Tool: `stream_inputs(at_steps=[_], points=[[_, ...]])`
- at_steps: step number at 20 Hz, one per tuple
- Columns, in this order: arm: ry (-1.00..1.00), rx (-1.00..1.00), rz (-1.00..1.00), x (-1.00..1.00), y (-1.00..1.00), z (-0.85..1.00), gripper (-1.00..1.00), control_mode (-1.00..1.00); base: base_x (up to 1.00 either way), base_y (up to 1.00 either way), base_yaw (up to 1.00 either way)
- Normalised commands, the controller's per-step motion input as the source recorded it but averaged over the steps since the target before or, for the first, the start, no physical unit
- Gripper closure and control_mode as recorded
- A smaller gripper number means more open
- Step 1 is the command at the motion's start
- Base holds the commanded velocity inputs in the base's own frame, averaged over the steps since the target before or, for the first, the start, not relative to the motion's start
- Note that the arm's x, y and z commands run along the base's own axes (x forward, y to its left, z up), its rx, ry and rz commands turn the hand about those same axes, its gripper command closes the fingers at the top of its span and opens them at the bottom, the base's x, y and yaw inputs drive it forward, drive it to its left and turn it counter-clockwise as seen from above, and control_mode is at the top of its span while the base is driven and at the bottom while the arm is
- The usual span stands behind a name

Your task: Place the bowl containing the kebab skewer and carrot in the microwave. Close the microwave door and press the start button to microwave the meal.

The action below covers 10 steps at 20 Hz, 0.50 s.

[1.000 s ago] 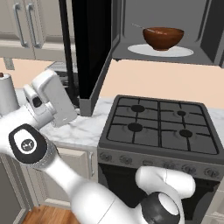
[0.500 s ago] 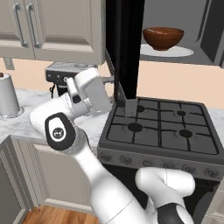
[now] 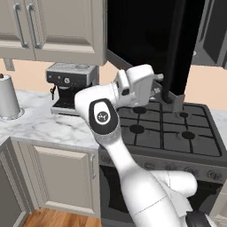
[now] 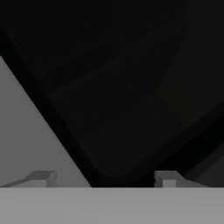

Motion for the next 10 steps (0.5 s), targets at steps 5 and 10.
stream_inputs(at_steps=[5,10], points=[[-0.05,0.21,0.00,-0.45,-1.00,0.03,-1.00,-1.00,0.00,0.00,0.00],[0.05,0.21,0.03,0.13,-1.00,0.00,-1.00,-1.00,0.00,0.00,0.00]])
